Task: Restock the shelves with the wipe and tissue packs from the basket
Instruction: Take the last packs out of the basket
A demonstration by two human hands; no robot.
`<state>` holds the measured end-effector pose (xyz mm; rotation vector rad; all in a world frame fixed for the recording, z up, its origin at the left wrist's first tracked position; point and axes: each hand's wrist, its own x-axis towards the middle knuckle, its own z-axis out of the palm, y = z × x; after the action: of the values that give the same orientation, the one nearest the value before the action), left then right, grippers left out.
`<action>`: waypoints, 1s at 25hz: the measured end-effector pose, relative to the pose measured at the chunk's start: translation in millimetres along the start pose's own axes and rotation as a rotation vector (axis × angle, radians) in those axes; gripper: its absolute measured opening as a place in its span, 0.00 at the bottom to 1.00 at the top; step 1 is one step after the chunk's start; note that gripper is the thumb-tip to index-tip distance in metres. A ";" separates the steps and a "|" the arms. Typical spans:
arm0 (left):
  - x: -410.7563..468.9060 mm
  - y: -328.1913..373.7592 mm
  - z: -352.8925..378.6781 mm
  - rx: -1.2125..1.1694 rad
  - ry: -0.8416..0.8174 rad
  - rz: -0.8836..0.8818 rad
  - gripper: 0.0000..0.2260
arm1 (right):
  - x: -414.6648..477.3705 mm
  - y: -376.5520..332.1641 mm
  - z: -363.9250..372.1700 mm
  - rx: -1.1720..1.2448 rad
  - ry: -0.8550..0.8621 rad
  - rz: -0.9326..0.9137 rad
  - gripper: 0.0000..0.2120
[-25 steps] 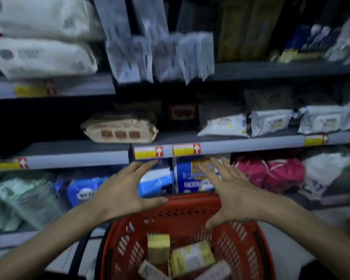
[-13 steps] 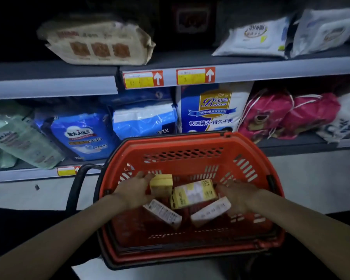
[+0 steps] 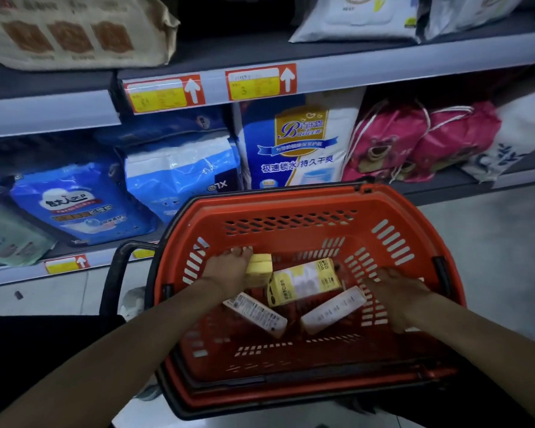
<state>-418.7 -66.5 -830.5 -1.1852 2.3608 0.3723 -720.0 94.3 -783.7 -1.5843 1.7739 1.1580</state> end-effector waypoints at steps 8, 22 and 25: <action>18.5 75.1 -51.3 0.017 0.056 0.112 0.23 | -19.9 39.3 10.3 0.230 0.044 0.080 0.43; -51.2 79.2 -214.8 -1.448 0.182 0.358 0.15 | -119.5 67.7 -66.3 1.885 0.417 -0.478 0.30; -55.5 91.4 -223.5 -1.686 0.228 0.381 0.14 | -155.7 65.9 -79.9 1.949 0.685 -0.519 0.27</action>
<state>-527.7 -72.4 -608.2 -1.2382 2.1164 2.7756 -737.6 110.2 -598.3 -0.8320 1.4571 -1.2873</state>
